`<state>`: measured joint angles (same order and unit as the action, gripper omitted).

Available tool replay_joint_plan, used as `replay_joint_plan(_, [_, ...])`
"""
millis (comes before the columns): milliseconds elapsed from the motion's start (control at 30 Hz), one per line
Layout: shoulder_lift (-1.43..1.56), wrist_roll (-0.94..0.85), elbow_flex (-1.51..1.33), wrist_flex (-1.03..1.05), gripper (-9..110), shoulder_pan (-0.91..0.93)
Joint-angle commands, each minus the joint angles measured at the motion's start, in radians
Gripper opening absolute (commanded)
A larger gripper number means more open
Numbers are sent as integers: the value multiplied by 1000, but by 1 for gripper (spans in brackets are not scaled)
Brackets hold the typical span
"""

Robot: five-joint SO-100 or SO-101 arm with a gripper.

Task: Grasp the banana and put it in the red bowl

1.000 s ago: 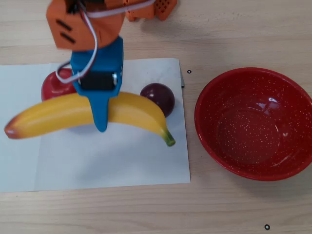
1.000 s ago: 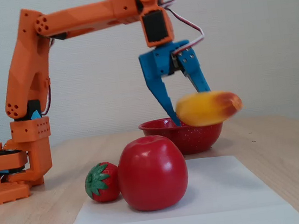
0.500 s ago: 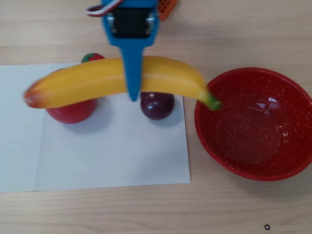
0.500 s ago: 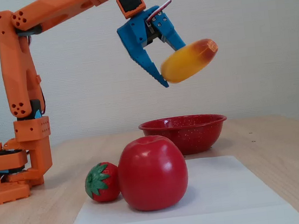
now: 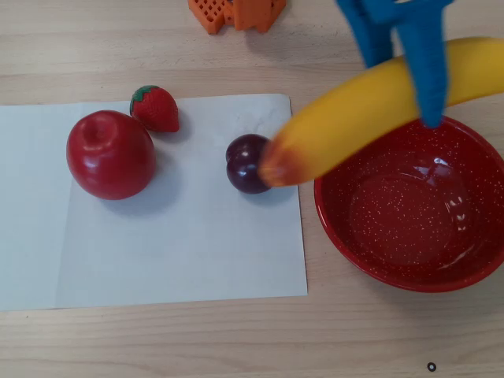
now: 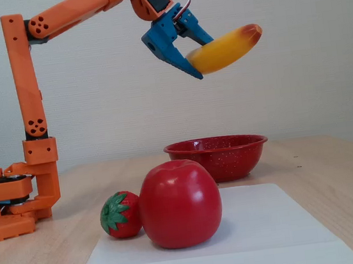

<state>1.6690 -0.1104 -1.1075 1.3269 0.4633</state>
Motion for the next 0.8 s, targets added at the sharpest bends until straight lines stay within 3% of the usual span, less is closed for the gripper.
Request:
replay_joint_plan(0, [71,-20,11,-71,0,52])
replay_joint_plan(500, [-15,64,-357,-454,0,144])
replay_joint_plan(767, [-58,97,-433,-471,29,135])
